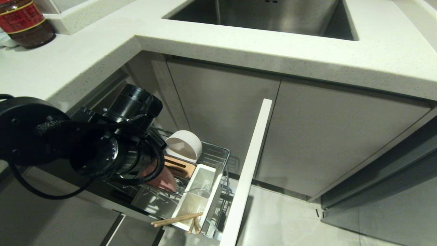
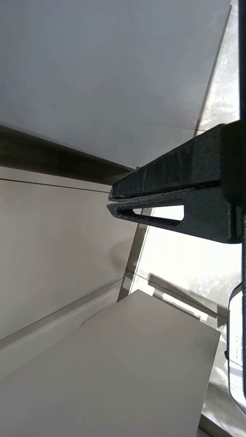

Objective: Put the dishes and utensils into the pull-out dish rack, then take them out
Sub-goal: Take the plate out of the cupboard

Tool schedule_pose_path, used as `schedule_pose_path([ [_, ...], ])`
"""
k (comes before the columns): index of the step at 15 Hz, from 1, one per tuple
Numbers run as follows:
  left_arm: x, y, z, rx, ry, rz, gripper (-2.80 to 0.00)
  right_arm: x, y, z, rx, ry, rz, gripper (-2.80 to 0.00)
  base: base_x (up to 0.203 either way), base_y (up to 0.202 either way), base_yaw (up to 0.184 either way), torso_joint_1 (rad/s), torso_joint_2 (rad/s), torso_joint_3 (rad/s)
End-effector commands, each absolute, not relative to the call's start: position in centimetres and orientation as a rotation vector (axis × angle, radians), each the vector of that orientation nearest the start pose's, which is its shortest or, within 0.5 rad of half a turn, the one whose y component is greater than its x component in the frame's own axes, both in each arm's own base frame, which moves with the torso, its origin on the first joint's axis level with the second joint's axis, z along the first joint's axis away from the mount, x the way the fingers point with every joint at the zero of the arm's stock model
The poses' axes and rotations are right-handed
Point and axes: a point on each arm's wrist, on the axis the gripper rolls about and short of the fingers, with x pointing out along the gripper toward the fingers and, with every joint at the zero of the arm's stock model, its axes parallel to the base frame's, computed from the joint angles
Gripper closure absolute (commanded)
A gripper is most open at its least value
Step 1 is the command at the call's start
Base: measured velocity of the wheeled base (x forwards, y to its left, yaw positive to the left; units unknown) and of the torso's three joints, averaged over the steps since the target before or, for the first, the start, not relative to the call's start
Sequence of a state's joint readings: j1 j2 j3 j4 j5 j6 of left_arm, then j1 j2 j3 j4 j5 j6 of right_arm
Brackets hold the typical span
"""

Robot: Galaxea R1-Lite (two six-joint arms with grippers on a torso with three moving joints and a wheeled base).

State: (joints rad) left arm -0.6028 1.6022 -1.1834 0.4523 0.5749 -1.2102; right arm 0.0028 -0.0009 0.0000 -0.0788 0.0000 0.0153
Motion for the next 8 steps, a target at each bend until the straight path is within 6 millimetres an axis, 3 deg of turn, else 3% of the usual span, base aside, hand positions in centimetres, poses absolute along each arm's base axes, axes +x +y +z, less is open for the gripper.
schedule_pose_path([
  [1,21.1,-13.4,24.1,-0.723,0.571,0.354,0.0,-2.1,0.0,7.6,0.015,-0.053,0.003,0.0,0.0,0.0,0.0,0.0,0.0,0.0],
  [8,16.1,-13.7,30.4,-0.808,0.54,0.103,0.0,-2.1,0.0,7.6,0.016,-0.054,0.003,0.0,0.0,0.0,0.0,0.0,0.0,0.0],
])
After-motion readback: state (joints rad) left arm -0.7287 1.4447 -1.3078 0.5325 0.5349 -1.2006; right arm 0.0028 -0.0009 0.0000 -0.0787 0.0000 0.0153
